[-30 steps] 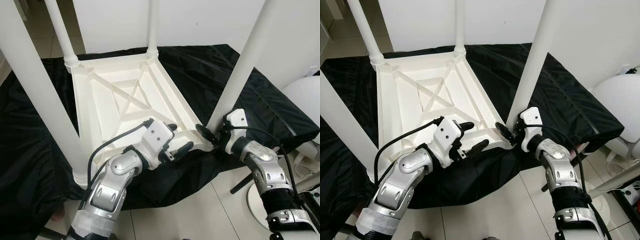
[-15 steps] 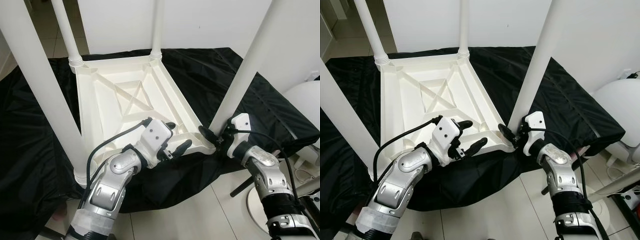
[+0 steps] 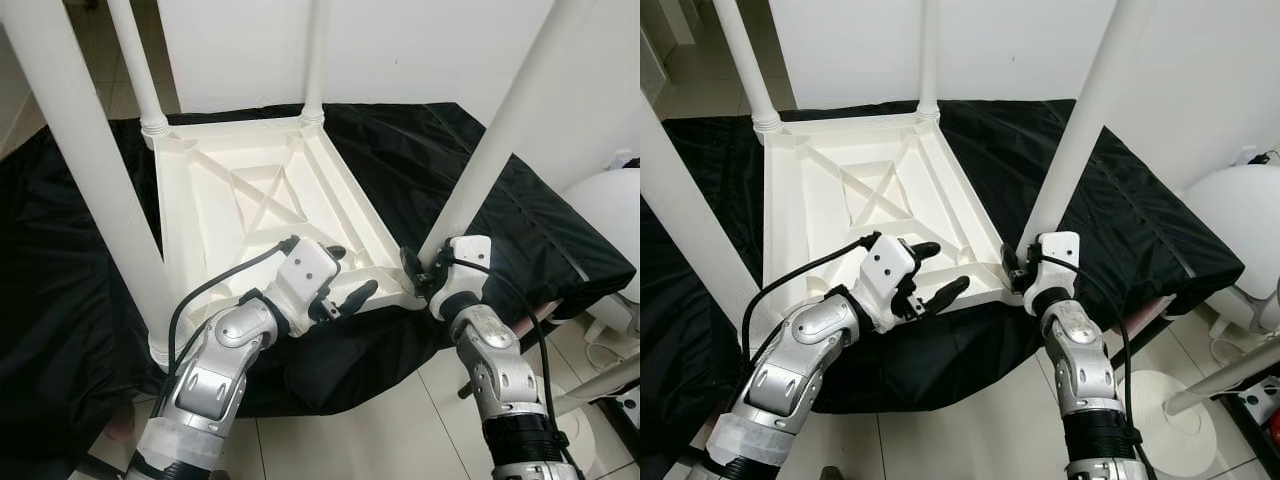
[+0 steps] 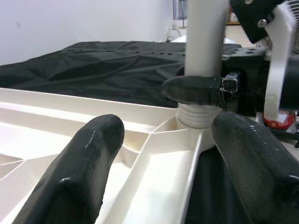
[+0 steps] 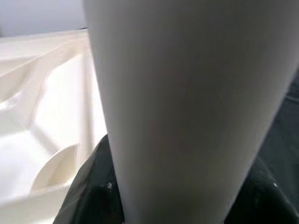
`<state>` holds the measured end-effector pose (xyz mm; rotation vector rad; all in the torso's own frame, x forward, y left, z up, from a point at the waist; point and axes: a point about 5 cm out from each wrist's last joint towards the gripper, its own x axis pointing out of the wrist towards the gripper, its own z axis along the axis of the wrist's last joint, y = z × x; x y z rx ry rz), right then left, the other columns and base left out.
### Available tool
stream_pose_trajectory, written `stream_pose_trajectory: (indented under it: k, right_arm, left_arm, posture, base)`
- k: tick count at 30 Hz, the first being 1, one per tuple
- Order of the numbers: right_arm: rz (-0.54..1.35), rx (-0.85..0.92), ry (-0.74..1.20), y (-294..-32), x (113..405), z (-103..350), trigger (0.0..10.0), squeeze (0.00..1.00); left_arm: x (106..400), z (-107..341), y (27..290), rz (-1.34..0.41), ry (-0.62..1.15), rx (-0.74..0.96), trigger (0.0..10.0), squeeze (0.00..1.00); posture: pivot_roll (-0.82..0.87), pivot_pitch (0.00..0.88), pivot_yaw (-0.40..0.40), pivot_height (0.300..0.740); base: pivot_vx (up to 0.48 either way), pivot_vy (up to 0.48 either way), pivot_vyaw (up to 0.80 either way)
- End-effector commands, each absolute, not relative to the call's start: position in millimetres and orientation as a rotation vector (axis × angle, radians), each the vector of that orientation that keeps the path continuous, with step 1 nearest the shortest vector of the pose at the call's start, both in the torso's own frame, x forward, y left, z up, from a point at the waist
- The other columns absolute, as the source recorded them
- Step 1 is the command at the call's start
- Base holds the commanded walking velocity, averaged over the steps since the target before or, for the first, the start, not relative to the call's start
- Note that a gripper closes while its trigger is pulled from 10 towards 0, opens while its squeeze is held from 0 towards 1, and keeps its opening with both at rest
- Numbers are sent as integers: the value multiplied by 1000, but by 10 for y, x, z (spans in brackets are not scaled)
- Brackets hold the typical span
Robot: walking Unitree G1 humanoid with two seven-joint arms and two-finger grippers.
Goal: Building children table
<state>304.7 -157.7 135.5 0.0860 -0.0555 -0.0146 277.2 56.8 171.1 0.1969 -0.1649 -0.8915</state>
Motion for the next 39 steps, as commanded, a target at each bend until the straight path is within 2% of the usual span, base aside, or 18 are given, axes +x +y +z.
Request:
stream_pose_trajectory:
  k: [1,3,6,13,14,22,23,28,31,39]
  right_arm:
    - [-87,96,17,-1631,2997,1199,10000,0]
    - [-196,197,-24,-1465,2946,1229,10000,0]
    - [-155,253,-64,-1363,2941,1325,10000,0]
    - [-107,253,-87,-1338,2921,1407,10000,0]
    - [-102,237,-89,-1354,2906,1407,10000,1000]
    - [-69,198,-103,-1497,2858,1454,10000,988]
    - [-18,176,-101,-1551,2868,1462,10000,0]
    - [176,47,-100,-1734,2911,1484,10000,0]
    - [222,-30,-94,-1797,2924,1459,10000,0]
    - [349,-96,-91,-1864,2979,1477,10000,0]
  left_arm:
    - [2797,1709,577,-831,-171,200,10000,0]
    - [2798,1713,590,-823,-170,207,10000,0]
    - [2814,1736,618,-802,-172,198,10000,0]
    - [2830,1745,634,-787,-171,185,10000,0]
    - [2830,1740,630,-789,-171,189,10000,0]
    - [2820,1729,624,-797,-170,192,10000,0]
    - [2816,1715,622,-802,-166,199,10000,0]
    - [2792,1665,607,-813,-152,208,10000,0]
    - [2729,1641,557,-840,-150,206,10000,0]
    - [2681,1605,497,-855,-144,205,10000,0]
  posture:
    - [-42,28,-42,740]
    - [-39,28,-42,740]
    - [-45,26,-39,740]
    - [-45,26,-39,740]
    - [-47,22,-42,740]
    - [-51,21,-44,740]
    - [-52,22,-44,740]
    - [-52,22,-45,740]
    - [-49,22,-47,740]
    - [-44,17,-49,740]
  base:
    - [0,0,0]
    - [0,0,0]
    - [0,0,0]
    - [0,0,0]
    - [0,0,0]
    - [0,0,0]
    - [0,0,0]
    - [0,0,0]
    - [0,0,0]
    - [0,0,0]
